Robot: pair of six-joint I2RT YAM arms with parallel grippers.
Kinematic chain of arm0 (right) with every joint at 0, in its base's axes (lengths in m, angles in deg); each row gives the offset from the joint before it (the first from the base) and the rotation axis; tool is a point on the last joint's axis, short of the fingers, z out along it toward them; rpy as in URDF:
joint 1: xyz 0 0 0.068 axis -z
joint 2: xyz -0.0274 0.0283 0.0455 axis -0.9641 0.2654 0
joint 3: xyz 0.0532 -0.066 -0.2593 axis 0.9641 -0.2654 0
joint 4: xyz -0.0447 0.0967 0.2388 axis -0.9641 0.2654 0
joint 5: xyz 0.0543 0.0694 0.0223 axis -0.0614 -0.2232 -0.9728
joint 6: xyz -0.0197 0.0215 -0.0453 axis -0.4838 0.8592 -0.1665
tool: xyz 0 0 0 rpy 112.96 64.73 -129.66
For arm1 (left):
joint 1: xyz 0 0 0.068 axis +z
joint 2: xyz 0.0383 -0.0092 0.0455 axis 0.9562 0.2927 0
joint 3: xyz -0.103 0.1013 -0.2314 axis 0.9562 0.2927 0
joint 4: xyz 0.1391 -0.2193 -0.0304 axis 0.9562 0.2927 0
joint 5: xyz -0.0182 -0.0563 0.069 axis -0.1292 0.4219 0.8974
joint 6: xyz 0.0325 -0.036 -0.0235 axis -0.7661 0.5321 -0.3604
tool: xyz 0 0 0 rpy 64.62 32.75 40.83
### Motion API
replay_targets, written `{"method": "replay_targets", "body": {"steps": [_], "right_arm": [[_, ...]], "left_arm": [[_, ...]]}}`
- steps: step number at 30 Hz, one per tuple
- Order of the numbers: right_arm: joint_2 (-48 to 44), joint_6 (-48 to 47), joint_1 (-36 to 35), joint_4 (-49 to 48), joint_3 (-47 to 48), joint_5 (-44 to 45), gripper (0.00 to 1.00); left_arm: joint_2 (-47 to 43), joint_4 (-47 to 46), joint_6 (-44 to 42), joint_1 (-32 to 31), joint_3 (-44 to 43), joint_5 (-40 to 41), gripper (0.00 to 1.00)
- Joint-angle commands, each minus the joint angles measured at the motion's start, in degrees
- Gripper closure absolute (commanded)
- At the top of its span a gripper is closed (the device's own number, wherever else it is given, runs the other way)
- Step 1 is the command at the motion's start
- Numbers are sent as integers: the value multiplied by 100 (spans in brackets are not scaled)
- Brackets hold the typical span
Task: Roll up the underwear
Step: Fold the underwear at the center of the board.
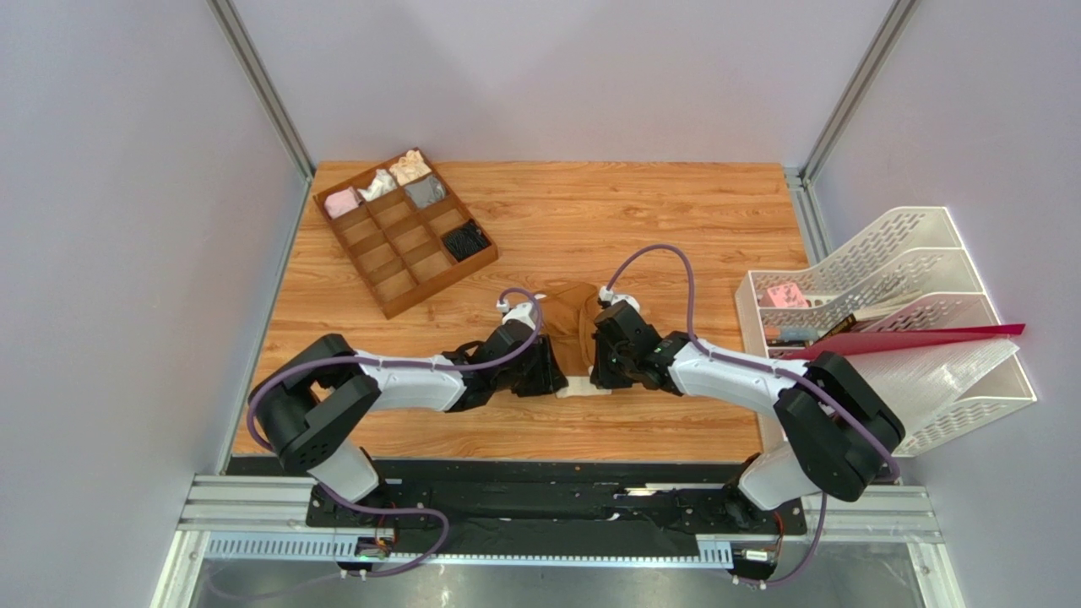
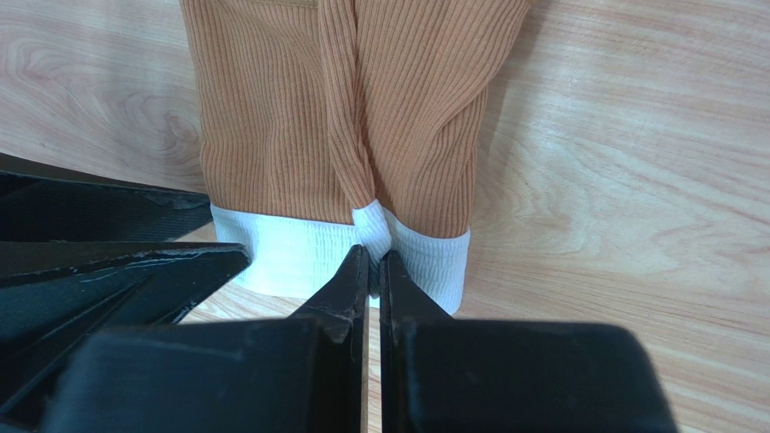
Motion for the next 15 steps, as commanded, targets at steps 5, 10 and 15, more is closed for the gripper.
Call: {"method": "replay_targets", "body": {"steps": [5, 10, 15], "right_arm": [[35, 195, -53, -2, -91, 264, 100], [-88, 239, -96, 25, -48, 247, 100], [-317, 274, -237, 226, 207, 422, 100]], "left_arm": [[484, -459, 313, -37, 260, -269, 64], [396, -512, 234, -37, 287, -163, 84], [475, -258, 93, -37, 120, -163, 100]]}}
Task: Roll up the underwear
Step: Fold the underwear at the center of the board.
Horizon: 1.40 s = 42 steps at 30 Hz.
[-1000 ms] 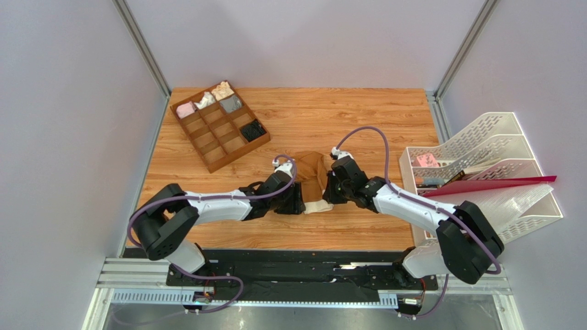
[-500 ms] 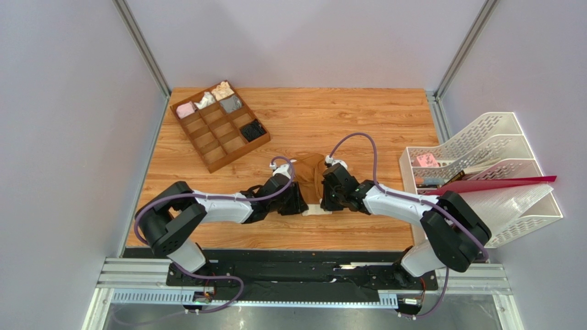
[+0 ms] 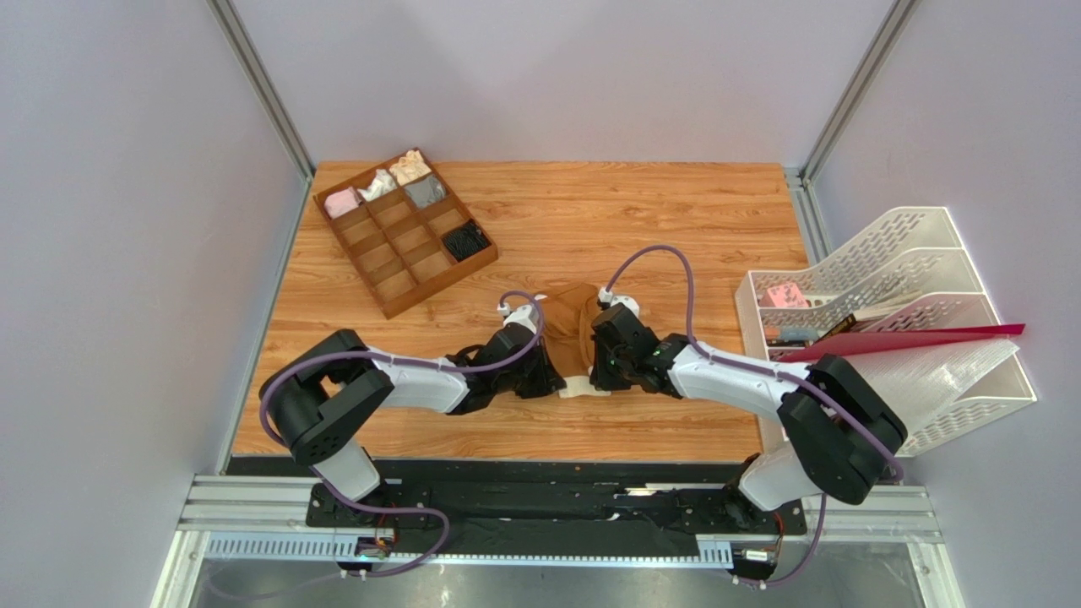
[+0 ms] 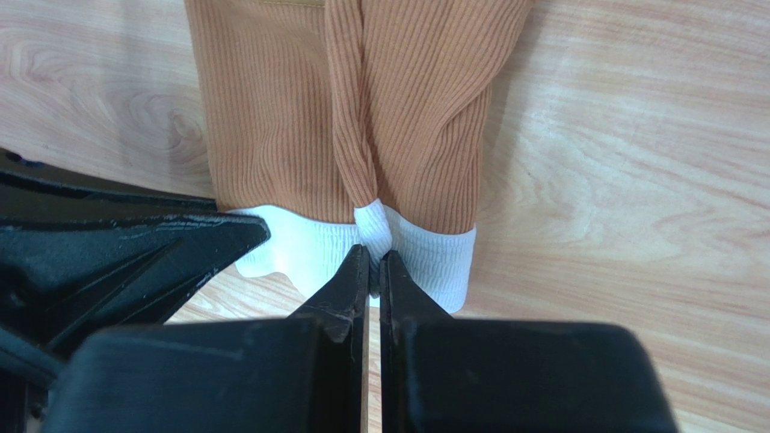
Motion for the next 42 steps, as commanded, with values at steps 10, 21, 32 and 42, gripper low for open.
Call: {"method": "replay_targets", "body": {"steps": [10, 21, 32, 42], "right_arm": [[-357, 158, -398, 394, 679, 468, 100], [240, 316, -820, -36, 882, 239, 100], [487, 492, -996, -274, 838, 160, 100], [1005, 633, -987, -195, 803, 415, 100]], "left_arm": [[-6, 1278, -630, -41, -400, 372, 100], [-94, 1244, -736, -41, -382, 329, 100], [-217, 1129, -736, -50, -233, 399, 100], [-884, 1472, -534, -41, -4, 653, 85]]}}
